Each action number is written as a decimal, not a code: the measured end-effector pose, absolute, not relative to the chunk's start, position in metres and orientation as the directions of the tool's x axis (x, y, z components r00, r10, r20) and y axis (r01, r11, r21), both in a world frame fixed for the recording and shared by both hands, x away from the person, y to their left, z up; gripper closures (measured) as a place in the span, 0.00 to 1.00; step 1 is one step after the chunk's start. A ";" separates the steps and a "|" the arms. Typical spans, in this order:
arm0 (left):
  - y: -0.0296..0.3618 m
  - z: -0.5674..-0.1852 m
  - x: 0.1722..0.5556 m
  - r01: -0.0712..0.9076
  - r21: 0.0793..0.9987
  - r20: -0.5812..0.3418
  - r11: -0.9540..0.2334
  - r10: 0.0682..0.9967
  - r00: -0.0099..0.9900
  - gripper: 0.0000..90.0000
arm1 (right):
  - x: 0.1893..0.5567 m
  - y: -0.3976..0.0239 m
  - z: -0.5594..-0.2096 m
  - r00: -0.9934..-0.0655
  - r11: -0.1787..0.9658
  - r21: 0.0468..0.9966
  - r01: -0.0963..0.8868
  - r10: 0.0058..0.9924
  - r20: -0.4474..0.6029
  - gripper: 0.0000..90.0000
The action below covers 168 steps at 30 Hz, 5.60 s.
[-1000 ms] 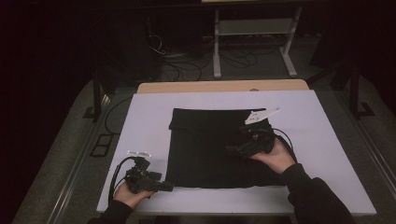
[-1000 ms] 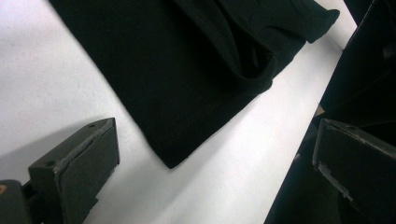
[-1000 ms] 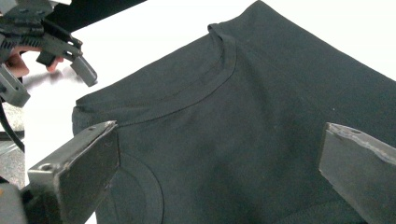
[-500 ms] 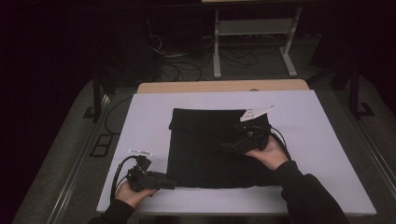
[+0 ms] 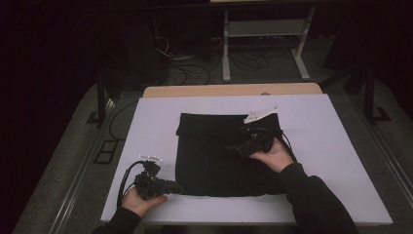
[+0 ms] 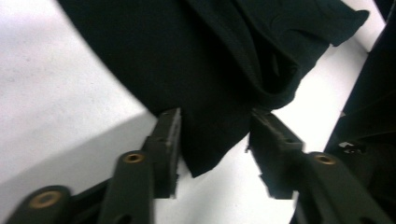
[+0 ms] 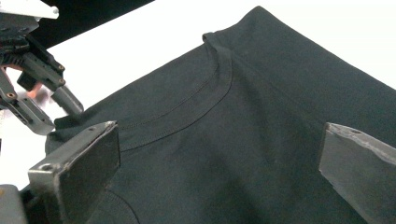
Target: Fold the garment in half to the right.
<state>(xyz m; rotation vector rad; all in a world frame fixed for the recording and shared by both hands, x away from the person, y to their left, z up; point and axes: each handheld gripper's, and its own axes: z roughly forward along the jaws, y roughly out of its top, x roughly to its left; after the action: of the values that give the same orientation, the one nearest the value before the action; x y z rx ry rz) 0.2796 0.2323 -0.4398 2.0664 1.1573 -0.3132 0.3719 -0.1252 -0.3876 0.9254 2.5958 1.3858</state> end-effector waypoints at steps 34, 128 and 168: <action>0.238 -0.434 0.281 0.803 0.503 -0.533 -0.320 0.616 0.580 0.93 | 0.413 -0.094 -0.388 -0.828 0.448 0.764 0.465 0.526 0.196 0.00; 0.240 -0.432 0.280 0.797 0.521 -0.549 -0.306 0.594 0.587 0.93 | 0.504 -0.005 -0.389 -0.809 0.498 0.722 0.480 0.570 0.144 0.00; 0.238 -0.431 0.280 0.803 0.517 -0.564 -0.295 0.589 0.579 0.93 | 0.539 0.050 -0.427 -0.813 0.542 0.675 0.500 0.562 0.151 0.00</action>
<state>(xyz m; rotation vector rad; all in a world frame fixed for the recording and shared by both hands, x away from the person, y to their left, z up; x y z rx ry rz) 0.2804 0.2384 -0.4313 2.0070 1.1094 -0.3392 0.5390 0.0503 -0.4270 0.9273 2.6841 1.1347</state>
